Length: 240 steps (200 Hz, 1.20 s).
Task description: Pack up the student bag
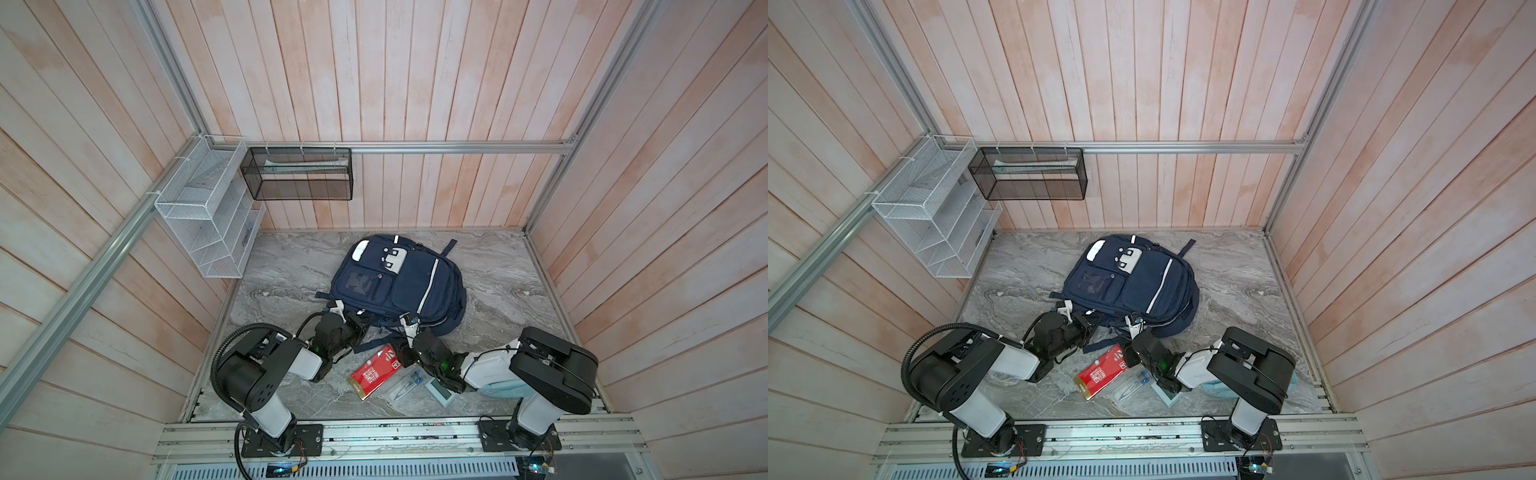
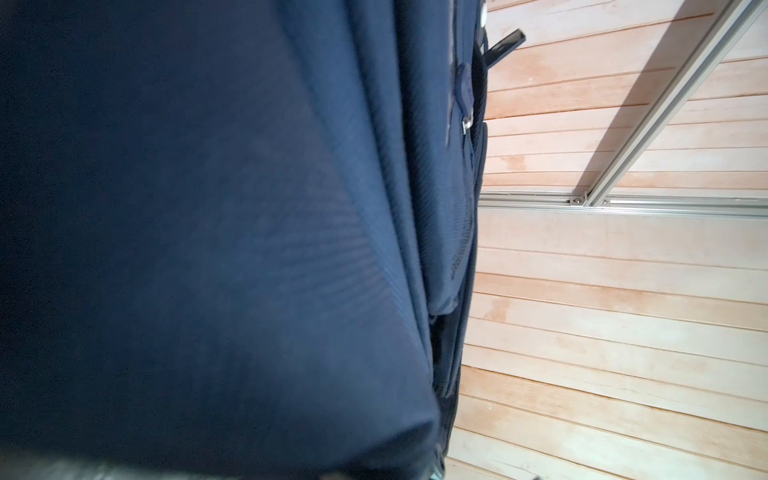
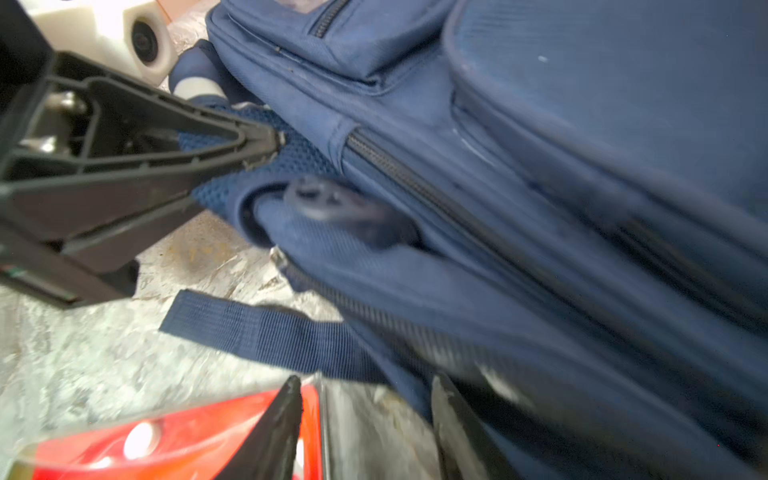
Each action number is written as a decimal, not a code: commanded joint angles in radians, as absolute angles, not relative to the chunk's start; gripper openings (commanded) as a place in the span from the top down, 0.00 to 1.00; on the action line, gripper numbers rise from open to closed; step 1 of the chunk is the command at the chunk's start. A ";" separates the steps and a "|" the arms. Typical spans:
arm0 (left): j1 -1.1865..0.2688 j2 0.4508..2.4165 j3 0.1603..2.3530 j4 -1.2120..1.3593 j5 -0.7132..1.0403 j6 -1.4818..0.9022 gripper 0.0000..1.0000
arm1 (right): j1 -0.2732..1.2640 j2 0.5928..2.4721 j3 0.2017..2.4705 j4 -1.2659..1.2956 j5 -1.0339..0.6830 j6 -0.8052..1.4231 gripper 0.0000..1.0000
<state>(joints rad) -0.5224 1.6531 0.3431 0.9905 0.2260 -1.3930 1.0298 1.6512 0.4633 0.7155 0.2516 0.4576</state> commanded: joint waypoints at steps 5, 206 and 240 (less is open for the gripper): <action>-0.533 1.626 0.397 1.088 0.217 -1.400 1.00 | 1.049 1.638 0.454 0.709 0.266 0.505 0.49; -0.499 1.606 0.394 1.016 0.216 -1.371 1.00 | 1.007 1.822 0.699 0.669 0.351 0.393 1.00; -0.434 1.657 0.416 1.046 0.231 -1.361 1.00 | 0.985 1.727 0.609 0.617 0.186 0.442 1.00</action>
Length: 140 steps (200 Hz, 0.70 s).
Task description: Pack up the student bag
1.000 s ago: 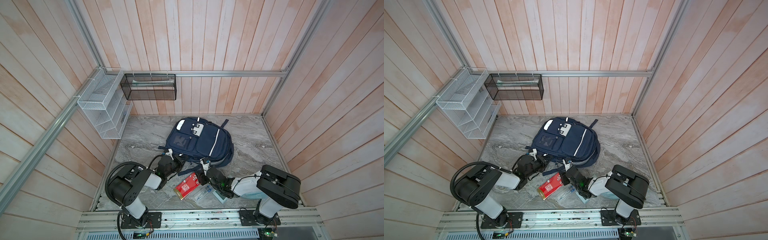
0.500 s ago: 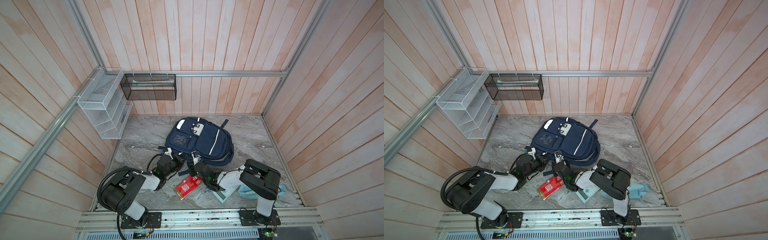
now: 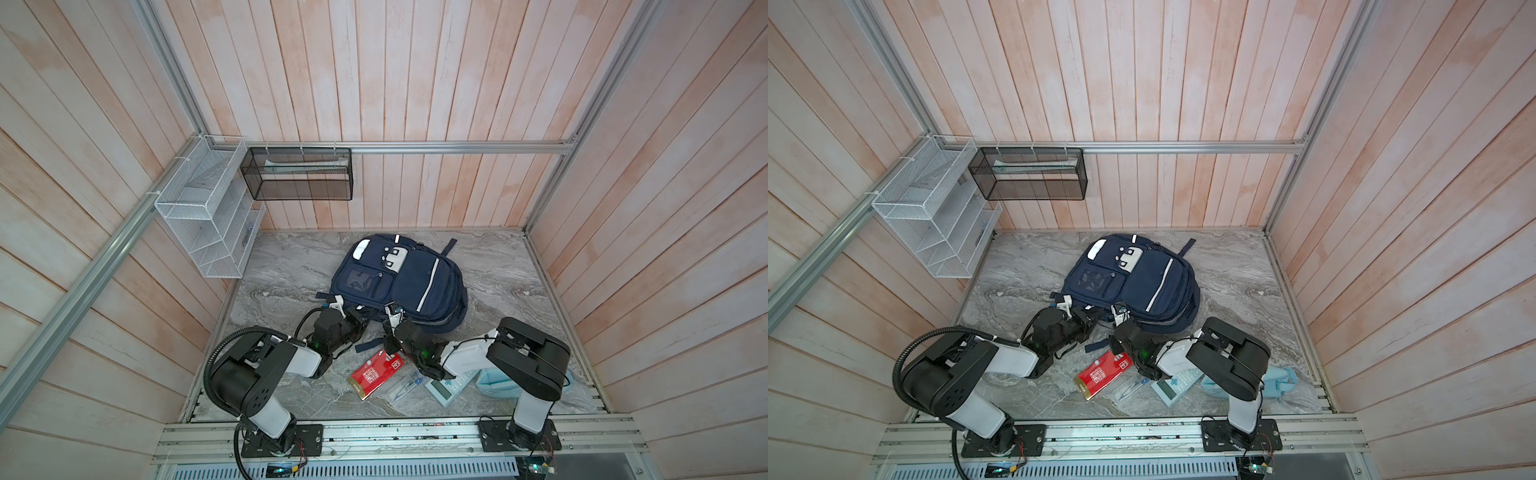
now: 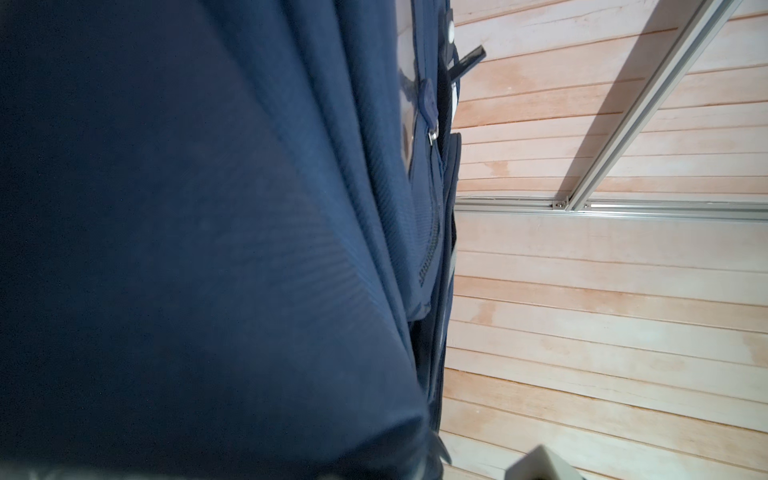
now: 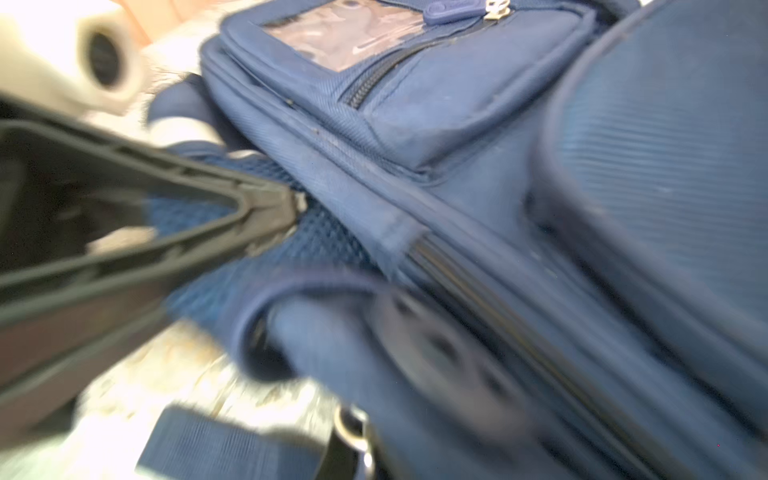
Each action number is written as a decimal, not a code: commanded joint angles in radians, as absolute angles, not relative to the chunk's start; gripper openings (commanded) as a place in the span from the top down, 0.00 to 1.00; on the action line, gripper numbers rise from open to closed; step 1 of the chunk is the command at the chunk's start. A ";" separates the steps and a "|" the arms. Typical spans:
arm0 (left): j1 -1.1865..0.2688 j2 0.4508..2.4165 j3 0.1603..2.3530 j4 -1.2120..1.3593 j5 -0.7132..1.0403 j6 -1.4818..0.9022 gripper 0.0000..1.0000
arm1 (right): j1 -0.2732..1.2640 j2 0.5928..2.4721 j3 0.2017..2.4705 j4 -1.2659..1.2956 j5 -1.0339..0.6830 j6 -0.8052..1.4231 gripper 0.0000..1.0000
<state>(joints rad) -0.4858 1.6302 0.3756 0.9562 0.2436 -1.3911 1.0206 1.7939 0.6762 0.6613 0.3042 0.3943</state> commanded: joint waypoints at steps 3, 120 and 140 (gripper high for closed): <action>-0.430 1.662 0.419 1.048 0.232 -1.361 1.00 | 0.981 1.719 0.601 0.617 0.165 0.447 1.00; -0.315 1.678 0.432 1.037 0.296 -1.297 1.00 | 0.711 1.425 0.371 0.432 -0.110 0.457 1.00; -0.301 1.707 0.464 1.029 0.337 -1.278 1.00 | 0.640 1.374 0.382 0.329 -0.107 0.447 1.00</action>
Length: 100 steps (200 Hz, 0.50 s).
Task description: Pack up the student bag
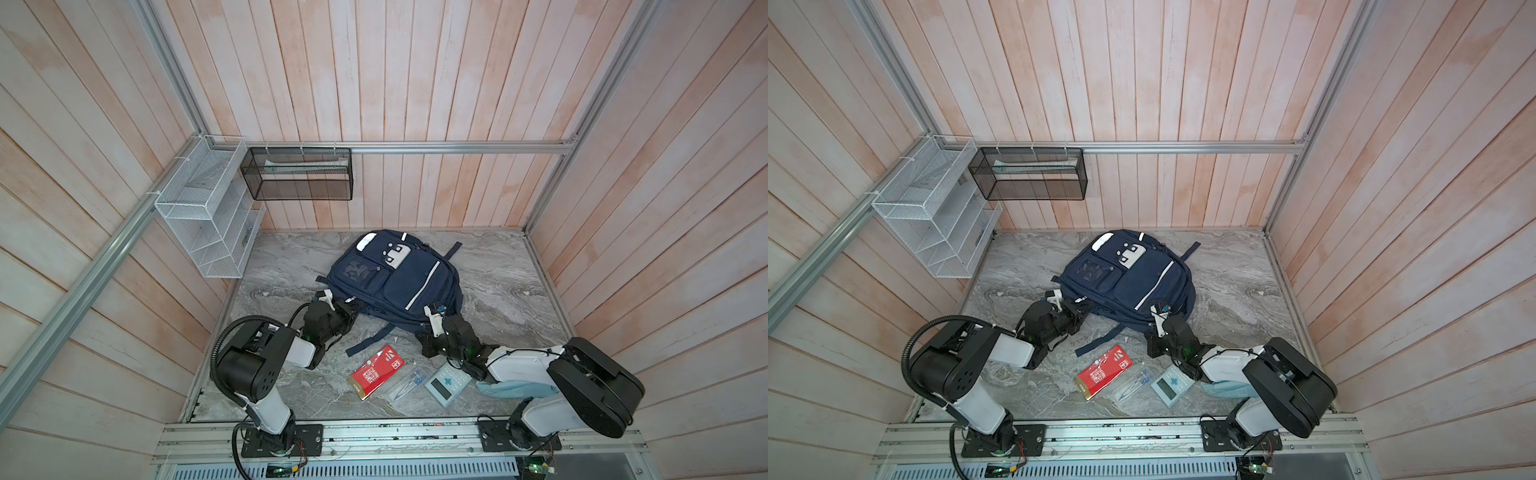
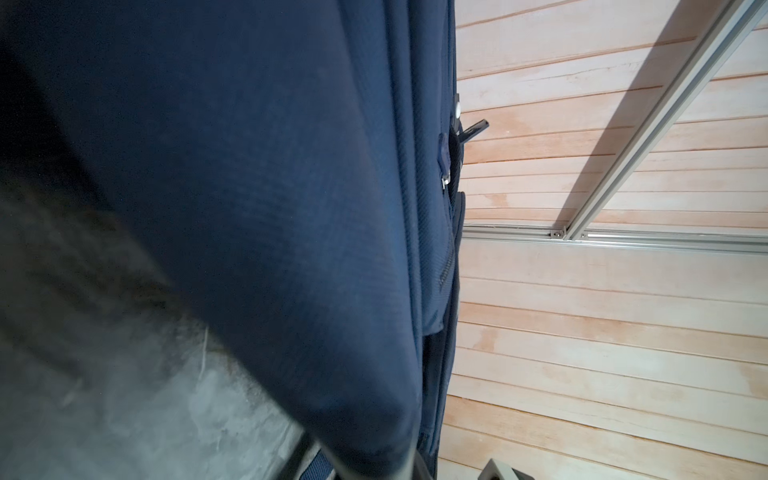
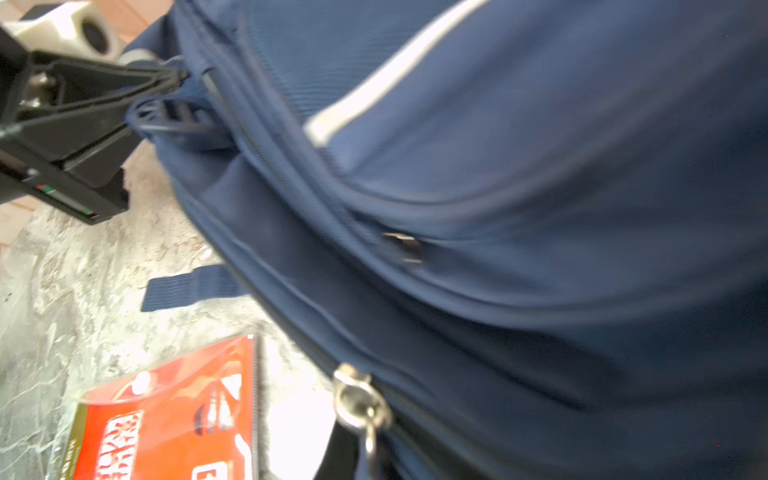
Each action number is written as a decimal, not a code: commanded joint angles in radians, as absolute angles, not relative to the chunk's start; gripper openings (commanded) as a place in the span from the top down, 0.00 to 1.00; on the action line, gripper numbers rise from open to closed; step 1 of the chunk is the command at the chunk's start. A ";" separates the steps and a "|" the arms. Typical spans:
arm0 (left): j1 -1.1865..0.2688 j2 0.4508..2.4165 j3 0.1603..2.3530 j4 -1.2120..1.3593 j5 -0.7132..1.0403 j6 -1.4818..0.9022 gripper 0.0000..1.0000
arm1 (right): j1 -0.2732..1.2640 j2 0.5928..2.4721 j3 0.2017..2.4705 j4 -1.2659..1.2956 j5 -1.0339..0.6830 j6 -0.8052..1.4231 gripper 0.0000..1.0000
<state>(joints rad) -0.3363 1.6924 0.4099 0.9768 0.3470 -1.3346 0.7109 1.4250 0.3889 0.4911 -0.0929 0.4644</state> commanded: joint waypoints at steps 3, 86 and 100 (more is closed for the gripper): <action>-0.299 1.714 0.469 1.031 0.342 -1.275 1.00 | 0.633 1.368 0.387 0.308 -0.100 0.447 1.00; -0.192 1.717 0.607 0.924 0.378 -1.144 0.24 | 0.808 1.626 0.661 0.355 -0.241 0.449 1.00; -0.187 1.627 0.548 0.838 0.359 -1.118 0.24 | 0.837 1.695 0.733 0.383 -0.251 0.460 1.00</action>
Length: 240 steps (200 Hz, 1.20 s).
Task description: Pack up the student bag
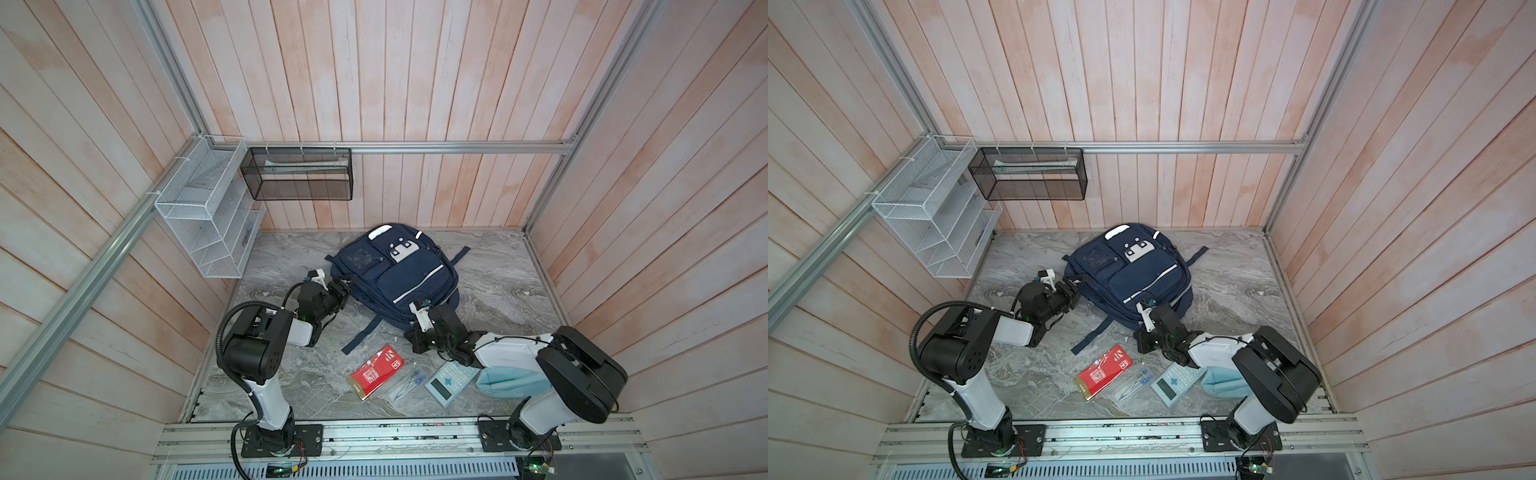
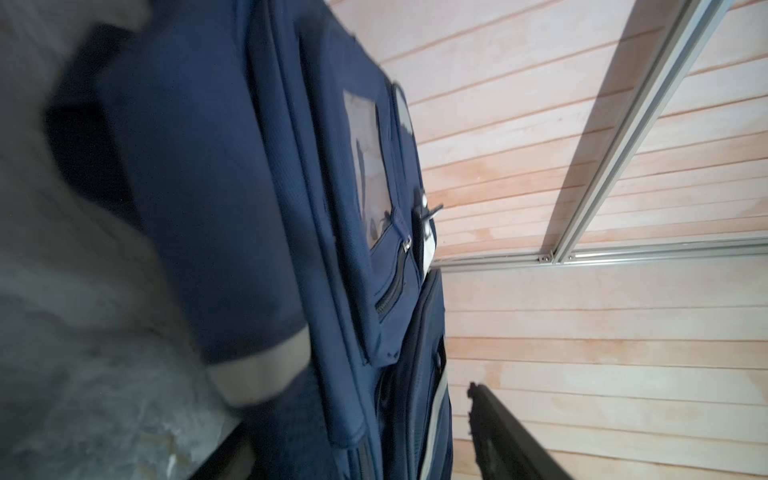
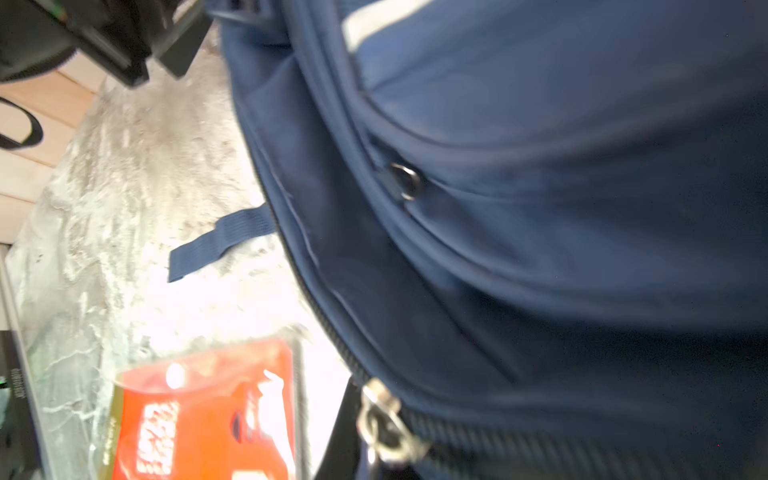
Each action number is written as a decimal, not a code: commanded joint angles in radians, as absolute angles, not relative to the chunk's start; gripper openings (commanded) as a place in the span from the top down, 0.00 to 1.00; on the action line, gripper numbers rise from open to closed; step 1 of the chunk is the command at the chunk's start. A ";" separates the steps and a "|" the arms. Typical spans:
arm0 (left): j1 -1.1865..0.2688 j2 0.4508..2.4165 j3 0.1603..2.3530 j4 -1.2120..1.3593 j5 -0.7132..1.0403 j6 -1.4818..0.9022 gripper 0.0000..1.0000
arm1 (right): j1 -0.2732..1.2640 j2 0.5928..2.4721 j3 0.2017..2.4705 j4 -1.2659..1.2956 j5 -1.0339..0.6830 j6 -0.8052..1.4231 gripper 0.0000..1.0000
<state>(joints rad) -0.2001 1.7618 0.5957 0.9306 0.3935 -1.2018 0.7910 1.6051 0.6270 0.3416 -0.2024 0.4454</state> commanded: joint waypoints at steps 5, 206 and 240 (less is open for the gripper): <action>-0.186 1.595 0.526 0.788 0.351 -1.113 0.24 | 0.845 1.713 0.753 0.396 -0.254 0.464 1.00; -0.345 1.732 0.442 0.986 0.398 -1.286 1.00 | 0.832 1.706 0.684 0.379 -0.293 0.393 1.00; -0.261 1.671 0.424 0.913 0.426 -1.247 1.00 | 0.734 1.624 0.570 0.345 -0.276 0.383 1.00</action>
